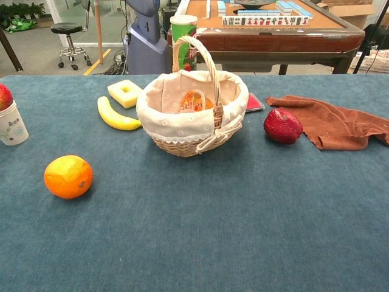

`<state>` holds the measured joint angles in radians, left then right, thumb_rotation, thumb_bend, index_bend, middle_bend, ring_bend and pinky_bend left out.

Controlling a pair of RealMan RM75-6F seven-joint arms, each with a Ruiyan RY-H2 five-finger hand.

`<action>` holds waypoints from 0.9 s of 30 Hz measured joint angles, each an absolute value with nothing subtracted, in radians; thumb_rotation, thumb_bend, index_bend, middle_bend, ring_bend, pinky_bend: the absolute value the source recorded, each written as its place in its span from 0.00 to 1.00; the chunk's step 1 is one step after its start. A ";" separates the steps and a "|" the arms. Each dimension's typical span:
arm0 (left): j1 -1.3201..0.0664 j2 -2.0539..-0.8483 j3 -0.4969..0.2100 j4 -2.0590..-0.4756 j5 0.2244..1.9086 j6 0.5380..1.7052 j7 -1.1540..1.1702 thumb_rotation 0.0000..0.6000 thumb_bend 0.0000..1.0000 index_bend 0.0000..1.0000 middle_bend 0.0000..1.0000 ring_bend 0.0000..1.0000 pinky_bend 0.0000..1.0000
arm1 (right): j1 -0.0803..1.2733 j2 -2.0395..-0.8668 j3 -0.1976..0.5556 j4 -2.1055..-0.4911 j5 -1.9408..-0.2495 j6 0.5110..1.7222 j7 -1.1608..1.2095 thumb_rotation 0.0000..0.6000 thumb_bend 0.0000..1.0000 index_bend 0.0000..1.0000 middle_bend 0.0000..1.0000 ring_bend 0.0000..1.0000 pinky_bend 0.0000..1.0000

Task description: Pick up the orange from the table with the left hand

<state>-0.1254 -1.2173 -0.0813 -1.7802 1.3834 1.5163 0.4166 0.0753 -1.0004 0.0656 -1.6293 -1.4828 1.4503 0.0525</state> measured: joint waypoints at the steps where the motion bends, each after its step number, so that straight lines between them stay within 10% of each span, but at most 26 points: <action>1: -0.125 -1.217 -0.081 -1.780 1.383 1.516 0.417 1.00 0.19 0.09 0.00 0.11 0.32 | 0.075 -1.000 0.066 -1.629 -1.483 1.452 0.052 1.00 0.29 0.35 0.32 0.33 0.40; 27: -0.159 -1.181 -0.052 -1.757 1.522 1.478 0.329 1.00 0.19 0.12 0.02 0.12 0.29 | 0.074 -0.998 0.075 -1.629 -1.489 1.471 0.053 1.00 0.29 0.35 0.32 0.33 0.40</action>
